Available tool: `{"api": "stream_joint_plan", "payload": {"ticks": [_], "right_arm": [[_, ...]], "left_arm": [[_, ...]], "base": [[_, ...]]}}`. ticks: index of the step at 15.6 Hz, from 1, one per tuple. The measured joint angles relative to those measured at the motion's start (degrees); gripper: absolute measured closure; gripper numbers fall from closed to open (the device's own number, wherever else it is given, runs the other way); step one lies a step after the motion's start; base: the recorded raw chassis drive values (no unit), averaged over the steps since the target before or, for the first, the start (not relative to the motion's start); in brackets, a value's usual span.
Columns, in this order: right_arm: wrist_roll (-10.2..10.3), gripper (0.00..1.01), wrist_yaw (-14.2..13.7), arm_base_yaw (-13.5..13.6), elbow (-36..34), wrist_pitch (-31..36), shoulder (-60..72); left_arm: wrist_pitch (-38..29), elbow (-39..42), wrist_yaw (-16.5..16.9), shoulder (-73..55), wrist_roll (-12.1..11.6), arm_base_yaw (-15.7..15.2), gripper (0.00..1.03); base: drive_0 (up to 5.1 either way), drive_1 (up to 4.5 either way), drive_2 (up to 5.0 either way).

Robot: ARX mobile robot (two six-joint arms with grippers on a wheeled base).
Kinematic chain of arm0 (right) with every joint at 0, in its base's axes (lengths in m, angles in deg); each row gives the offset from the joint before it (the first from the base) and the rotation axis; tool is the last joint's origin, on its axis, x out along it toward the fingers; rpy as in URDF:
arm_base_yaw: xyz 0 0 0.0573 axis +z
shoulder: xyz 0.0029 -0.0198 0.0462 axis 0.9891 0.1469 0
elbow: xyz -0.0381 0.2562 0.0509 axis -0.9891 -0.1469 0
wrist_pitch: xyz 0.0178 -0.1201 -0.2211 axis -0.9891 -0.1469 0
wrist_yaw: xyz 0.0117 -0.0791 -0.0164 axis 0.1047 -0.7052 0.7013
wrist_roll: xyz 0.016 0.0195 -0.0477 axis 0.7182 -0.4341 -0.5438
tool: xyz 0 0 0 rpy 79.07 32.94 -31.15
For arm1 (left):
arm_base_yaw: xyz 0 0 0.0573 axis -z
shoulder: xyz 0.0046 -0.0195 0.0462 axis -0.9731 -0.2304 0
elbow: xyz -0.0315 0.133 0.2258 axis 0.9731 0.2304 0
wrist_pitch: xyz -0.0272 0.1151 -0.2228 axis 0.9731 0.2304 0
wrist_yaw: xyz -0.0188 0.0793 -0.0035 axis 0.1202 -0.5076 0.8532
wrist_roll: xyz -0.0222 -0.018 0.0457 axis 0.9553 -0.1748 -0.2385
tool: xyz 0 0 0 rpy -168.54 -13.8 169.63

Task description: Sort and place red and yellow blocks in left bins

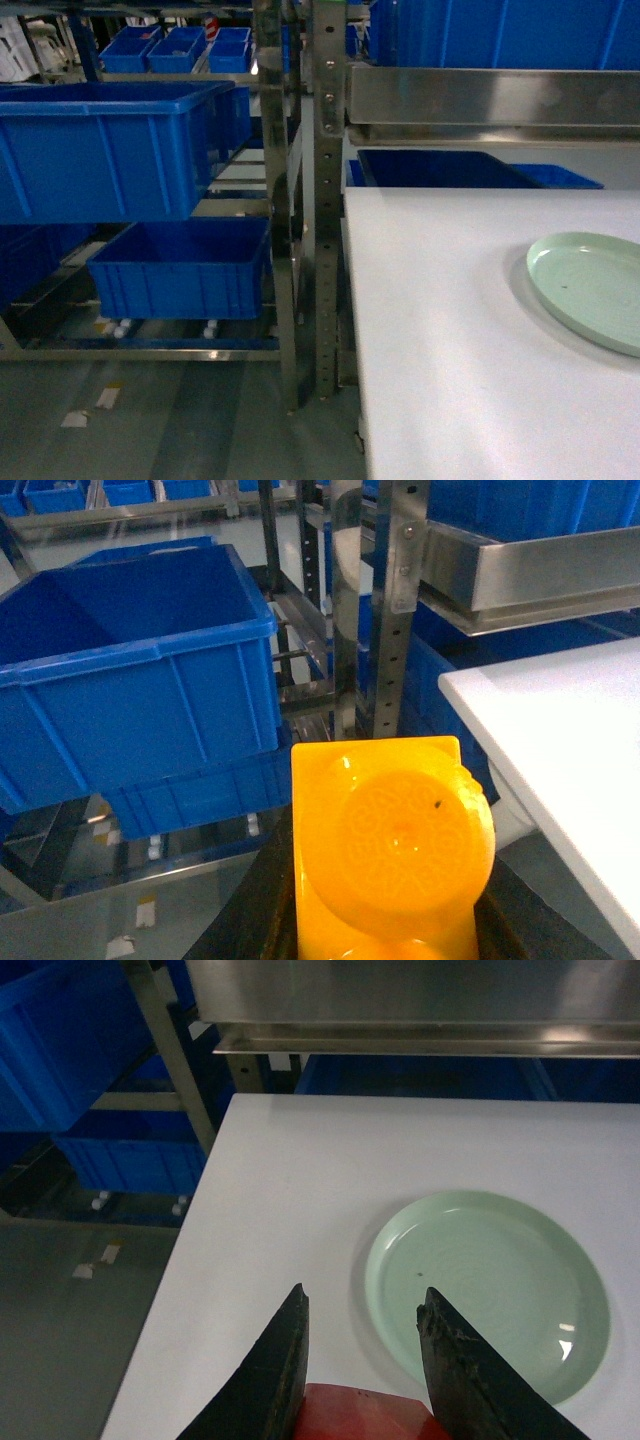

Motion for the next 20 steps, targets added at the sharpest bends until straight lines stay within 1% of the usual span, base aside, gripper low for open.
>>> {"api": "stream_joint_plan", "payload": {"ticks": [20], "right_arm": [[-0.02, 0.73, 0.00, -0.04, 0.00, -0.17, 0.33]], "left_arm": [[0.00, 0.00, -0.02, 0.00, 0.00, 0.07, 0.75]], "base": [[-5.0, 2.43, 2.4]]}}
